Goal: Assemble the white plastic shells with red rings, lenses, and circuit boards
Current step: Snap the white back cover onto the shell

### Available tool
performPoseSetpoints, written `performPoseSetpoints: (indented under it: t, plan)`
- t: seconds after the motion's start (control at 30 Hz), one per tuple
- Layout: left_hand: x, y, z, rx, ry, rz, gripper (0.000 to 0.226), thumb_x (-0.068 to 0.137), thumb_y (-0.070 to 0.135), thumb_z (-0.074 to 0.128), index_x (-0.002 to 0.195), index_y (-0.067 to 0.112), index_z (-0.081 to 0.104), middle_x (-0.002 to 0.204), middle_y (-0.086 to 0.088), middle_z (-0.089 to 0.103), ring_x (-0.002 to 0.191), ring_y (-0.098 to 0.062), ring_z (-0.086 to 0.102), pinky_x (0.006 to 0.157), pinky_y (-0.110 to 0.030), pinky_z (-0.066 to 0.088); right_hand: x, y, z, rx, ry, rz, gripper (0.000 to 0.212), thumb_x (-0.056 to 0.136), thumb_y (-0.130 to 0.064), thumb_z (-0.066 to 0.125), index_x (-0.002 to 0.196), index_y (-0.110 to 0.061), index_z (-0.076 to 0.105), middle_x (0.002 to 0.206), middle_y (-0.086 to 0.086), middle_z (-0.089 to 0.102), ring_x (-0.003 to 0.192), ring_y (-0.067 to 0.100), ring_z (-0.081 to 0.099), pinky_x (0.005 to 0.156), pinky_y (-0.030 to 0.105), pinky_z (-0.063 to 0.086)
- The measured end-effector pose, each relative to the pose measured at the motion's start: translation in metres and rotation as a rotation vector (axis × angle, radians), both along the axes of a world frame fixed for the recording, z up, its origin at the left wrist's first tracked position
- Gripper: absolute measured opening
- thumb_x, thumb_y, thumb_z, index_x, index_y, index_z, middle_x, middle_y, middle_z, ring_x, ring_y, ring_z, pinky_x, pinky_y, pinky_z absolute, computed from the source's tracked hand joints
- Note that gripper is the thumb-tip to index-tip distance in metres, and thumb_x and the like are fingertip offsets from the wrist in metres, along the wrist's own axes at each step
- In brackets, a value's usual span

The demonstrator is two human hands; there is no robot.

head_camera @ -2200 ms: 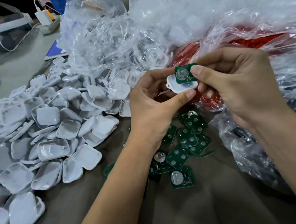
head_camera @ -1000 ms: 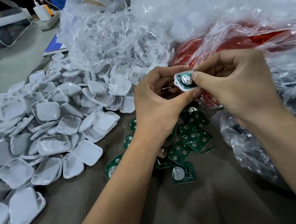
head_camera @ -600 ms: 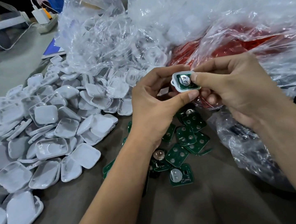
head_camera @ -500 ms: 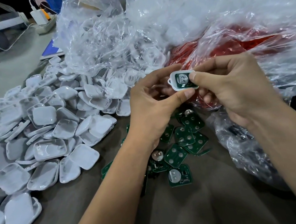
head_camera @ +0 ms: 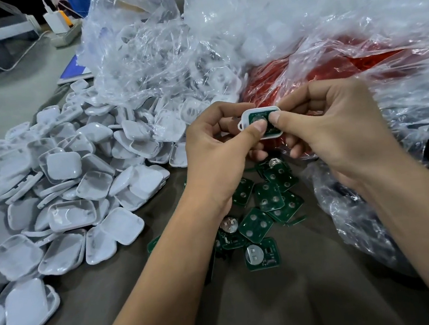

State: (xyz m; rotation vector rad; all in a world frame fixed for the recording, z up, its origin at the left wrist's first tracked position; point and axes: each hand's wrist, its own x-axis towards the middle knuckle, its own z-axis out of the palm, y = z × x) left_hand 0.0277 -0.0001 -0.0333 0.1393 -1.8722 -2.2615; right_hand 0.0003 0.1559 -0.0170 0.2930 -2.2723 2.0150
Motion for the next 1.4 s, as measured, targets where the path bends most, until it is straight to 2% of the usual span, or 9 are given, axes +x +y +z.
performPoseSetpoints:
  t: [0.13, 0.23, 0.4, 0.53, 0.7, 0.83, 1.0, 1.1, 1.4]
  plan:
    - [-0.001, -0.004, 0.000, 0.003, -0.030, -0.027, 0.014, 0.087, -0.005, 0.075, 0.097, 0.004, 0.072, 0.069, -0.006, 0.061, 0.048, -0.012, 0.056, 0.047, -0.022, 0.049, 0.001, 0.000, 0.000, 0.024, -0.019, 0.025, 0.011, 0.087, -0.006, 0.082, 0.080, -0.006, 0.073, 0.062, 0.013, 0.069, 0.045, 0.017, 0.060, 0.040, 0.024, 0.049]
    - [-0.002, -0.006, -0.001, -0.026, -0.044, -0.028, 0.015, 0.085, -0.007, 0.075, 0.092, 0.006, 0.073, 0.068, -0.006, 0.060, 0.049, -0.011, 0.054, 0.047, -0.020, 0.046, 0.000, 0.000, -0.001, 0.075, -0.035, 0.027, 0.013, 0.087, -0.008, 0.083, 0.079, -0.005, 0.073, 0.056, 0.010, 0.066, 0.040, 0.016, 0.056, 0.038, 0.023, 0.045]
    - [-0.003, -0.009, -0.001, -0.027, -0.064, -0.025, 0.016, 0.085, -0.003, 0.076, 0.089, 0.012, 0.078, 0.077, -0.012, 0.058, 0.050, -0.008, 0.050, 0.042, -0.018, 0.043, -0.001, -0.001, -0.003, 0.033, -0.108, 0.037, 0.015, 0.085, -0.008, 0.084, 0.081, 0.000, 0.072, 0.058, 0.013, 0.065, 0.039, 0.013, 0.051, 0.034, 0.020, 0.039]
    - [-0.002, -0.012, 0.000, -0.004, -0.036, -0.061, 0.014, 0.086, -0.002, 0.075, 0.096, 0.007, 0.079, 0.085, -0.019, 0.061, 0.047, -0.006, 0.051, 0.039, -0.018, 0.043, 0.000, -0.001, 0.001, 0.002, -0.200, 0.117, 0.008, 0.086, -0.004, 0.081, 0.084, -0.001, 0.074, 0.063, 0.012, 0.068, 0.041, 0.010, 0.051, 0.034, 0.019, 0.038]
    - [-0.004, -0.012, -0.002, -0.038, 0.003, 0.002, 0.016, 0.083, 0.006, 0.080, 0.096, 0.014, 0.079, 0.082, -0.013, 0.065, 0.054, -0.009, 0.060, 0.040, -0.020, 0.047, -0.001, -0.001, 0.001, -0.056, -0.178, 0.119, 0.012, 0.086, 0.000, 0.080, 0.080, -0.001, 0.070, 0.063, 0.016, 0.068, 0.040, 0.011, 0.051, 0.034, 0.019, 0.037]
    - [-0.005, -0.006, -0.003, -0.005, -0.023, 0.011, 0.007, 0.089, 0.008, 0.078, 0.095, 0.010, 0.074, 0.074, -0.008, 0.066, 0.053, -0.010, 0.058, 0.048, -0.021, 0.049, 0.001, -0.005, -0.002, -0.102, -0.092, 0.063, 0.015, 0.088, 0.002, 0.078, 0.078, -0.002, 0.068, 0.063, 0.018, 0.068, 0.039, 0.013, 0.052, 0.035, 0.020, 0.040]
    - [-0.003, -0.002, -0.002, -0.076, 0.037, -0.015, 0.017, 0.088, -0.006, 0.071, 0.100, 0.006, 0.072, 0.071, -0.004, 0.065, 0.057, -0.016, 0.065, 0.057, -0.025, 0.055, 0.000, -0.007, -0.005, -0.087, -0.006, 0.012, 0.017, 0.089, 0.002, 0.077, 0.078, -0.004, 0.066, 0.059, 0.014, 0.068, 0.039, 0.016, 0.058, 0.037, 0.022, 0.044]
    - [-0.003, -0.002, -0.001, -0.052, 0.058, -0.015, 0.022, 0.087, -0.009, 0.069, 0.099, 0.008, 0.073, 0.069, -0.003, 0.064, 0.060, -0.015, 0.065, 0.059, -0.026, 0.056, 0.001, -0.008, -0.005, -0.097, -0.008, 0.021, 0.017, 0.090, 0.003, 0.076, 0.080, -0.002, 0.064, 0.060, 0.017, 0.068, 0.041, 0.018, 0.061, 0.038, 0.024, 0.047]
    - [-0.002, -0.003, -0.001, -0.122, 0.088, 0.065, 0.011, 0.088, 0.003, 0.077, 0.097, 0.010, 0.078, 0.071, -0.003, 0.068, 0.061, -0.022, 0.065, 0.059, -0.033, 0.056, 0.001, -0.008, -0.006, -0.076, -0.046, 0.046, 0.017, 0.091, -0.001, 0.076, 0.081, -0.001, 0.062, 0.064, 0.018, 0.070, 0.040, 0.022, 0.061, 0.038, 0.025, 0.046]
